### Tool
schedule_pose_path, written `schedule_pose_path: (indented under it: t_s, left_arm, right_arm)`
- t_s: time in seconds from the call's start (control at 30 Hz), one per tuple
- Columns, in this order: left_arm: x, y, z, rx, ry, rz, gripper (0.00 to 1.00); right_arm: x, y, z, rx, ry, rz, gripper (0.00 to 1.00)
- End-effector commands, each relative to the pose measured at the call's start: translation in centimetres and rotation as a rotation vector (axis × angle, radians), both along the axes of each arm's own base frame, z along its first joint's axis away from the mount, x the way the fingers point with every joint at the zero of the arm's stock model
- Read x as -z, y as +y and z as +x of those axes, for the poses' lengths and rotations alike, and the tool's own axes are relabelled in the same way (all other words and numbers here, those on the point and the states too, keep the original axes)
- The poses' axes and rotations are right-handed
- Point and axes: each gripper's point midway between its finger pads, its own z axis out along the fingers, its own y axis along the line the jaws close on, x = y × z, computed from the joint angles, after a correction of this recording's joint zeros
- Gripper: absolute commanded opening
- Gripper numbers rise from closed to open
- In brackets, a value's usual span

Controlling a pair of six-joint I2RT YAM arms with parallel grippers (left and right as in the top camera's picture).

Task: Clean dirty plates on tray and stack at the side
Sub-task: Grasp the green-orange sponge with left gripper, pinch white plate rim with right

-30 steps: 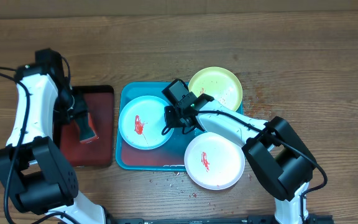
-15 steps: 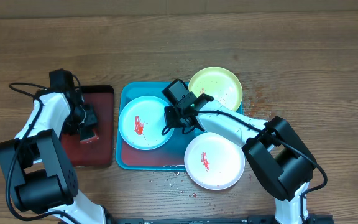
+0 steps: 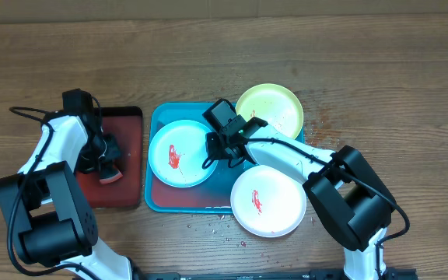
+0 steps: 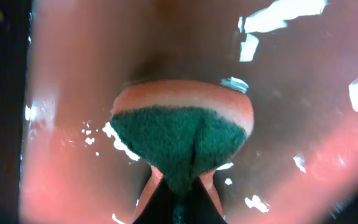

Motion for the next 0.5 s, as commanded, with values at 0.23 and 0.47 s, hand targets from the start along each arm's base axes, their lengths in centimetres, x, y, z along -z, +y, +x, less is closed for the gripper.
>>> schedule_pose_path:
  t_s: [0.23, 0.47]
  left_arm:
    - [-8.6, -8.2, 6.7, 0.310, -0.178, -0.230, 0.04]
    - [-6.2, -14.9, 5.4, 0.490, -0.127, -0.256, 0.04]
  right_arm:
    - [1.2, 0.1, -0.8, -0.015, 0.081, 0.027, 0.04]
    - [1.3, -0.7, -0.9, 0.001, 0.128, 0.043, 0.04]
